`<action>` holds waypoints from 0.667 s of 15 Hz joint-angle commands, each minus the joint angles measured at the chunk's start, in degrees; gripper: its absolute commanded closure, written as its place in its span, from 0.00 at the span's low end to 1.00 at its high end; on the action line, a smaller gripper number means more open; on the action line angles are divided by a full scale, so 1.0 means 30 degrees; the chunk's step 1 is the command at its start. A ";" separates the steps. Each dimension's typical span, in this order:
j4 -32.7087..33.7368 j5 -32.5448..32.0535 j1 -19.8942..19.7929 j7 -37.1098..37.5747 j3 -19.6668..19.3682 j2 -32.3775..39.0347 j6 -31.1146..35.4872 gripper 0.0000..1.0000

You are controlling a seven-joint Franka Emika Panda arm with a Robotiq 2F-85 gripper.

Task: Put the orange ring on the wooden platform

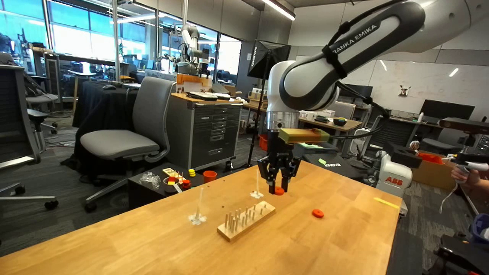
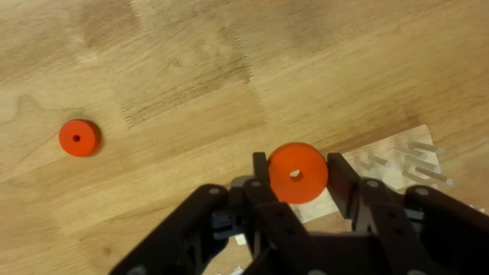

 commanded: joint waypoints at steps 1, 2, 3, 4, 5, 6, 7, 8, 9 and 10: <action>0.2831 0.0139 0.0115 0.1053 -0.0179 0.1672 -0.1804 0.82; 0.3302 0.0130 0.0113 0.1221 -0.0221 0.2024 -0.2071 0.82; 0.3838 0.0144 0.0096 0.1379 -0.0264 0.2451 -0.2370 0.82; 0.4294 0.0149 0.0091 0.1510 -0.0303 0.2800 -0.2637 0.82; 0.4803 0.0188 0.0045 0.1592 -0.0336 0.3217 -0.2900 0.82; 0.5231 0.0204 0.0028 0.1682 -0.0374 0.3542 -0.3150 0.82; 0.5623 0.0219 0.0003 0.1727 -0.0401 0.3847 -0.3359 0.82; 0.5988 0.0224 -0.0004 0.1770 -0.0416 0.4117 -0.3531 0.82; 0.6339 0.0222 -0.0015 0.1778 -0.0428 0.4381 -0.3685 0.82; 0.6652 0.0221 -0.0007 0.1819 -0.0435 0.4602 -0.3847 0.82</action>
